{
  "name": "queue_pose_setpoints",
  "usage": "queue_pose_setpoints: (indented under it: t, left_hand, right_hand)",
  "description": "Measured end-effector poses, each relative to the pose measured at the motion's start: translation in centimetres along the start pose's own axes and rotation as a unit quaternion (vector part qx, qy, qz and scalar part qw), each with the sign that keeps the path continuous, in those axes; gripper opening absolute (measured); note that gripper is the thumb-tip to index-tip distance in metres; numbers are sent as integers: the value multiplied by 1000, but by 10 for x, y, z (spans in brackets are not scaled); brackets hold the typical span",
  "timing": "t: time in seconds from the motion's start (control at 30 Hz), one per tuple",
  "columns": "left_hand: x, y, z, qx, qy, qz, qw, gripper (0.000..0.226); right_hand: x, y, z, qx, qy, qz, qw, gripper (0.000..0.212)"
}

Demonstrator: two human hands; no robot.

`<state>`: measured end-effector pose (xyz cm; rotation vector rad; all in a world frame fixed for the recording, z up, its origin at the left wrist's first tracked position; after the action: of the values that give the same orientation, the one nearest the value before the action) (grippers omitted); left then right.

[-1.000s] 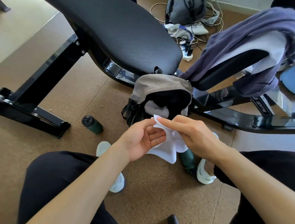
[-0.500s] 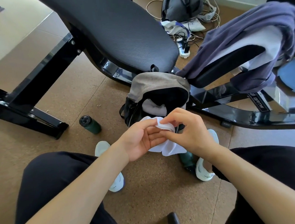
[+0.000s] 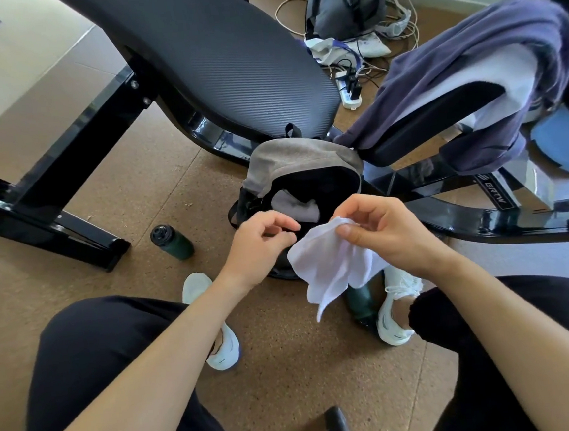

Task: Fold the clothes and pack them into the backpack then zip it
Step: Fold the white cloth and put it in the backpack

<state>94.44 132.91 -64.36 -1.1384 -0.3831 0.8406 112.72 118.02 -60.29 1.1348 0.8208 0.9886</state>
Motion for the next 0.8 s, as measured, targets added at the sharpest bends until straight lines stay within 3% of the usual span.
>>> queue_pose_setpoints:
  t: [0.07,0.13,0.27,0.33,0.63,0.8]
  left_hand:
    - [-1,1,-9,15,81,-28,996,32]
    - [2,8,-16,31,139,-54,988,33]
    - [4,28,-25,159,181,-117,964,10]
    - [-2,30,-25,229,199,-117,946,24]
    - [-18,42,-21,427,322,-103,839,20]
    - [-23,49,-23,453,365,-84,809,21]
  right_hand:
    - [1,0,5,-12,19,-1,1000,10]
    - [0,-1,10,-20,34,1,999,6]
    - [3,-4,17,-13,23,5,1000,13]
    - [5,-7,21,-9,10,4,1000,11]
    - [22,-25,37,-36,-141,-8,989,6]
    - [28,-33,41,-31,-203,-20,978,6]
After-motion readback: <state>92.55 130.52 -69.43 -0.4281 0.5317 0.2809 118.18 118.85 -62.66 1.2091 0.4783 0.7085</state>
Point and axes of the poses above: each hand's wrist, its own x-axis towards the middle knuckle, its own z-axis out of the back of the hand, y = z × x, the point moved 1 cm from there along x, towards the middle knuckle, and after that the axes turned 7 degrees about -y, right-handed, at the moved point
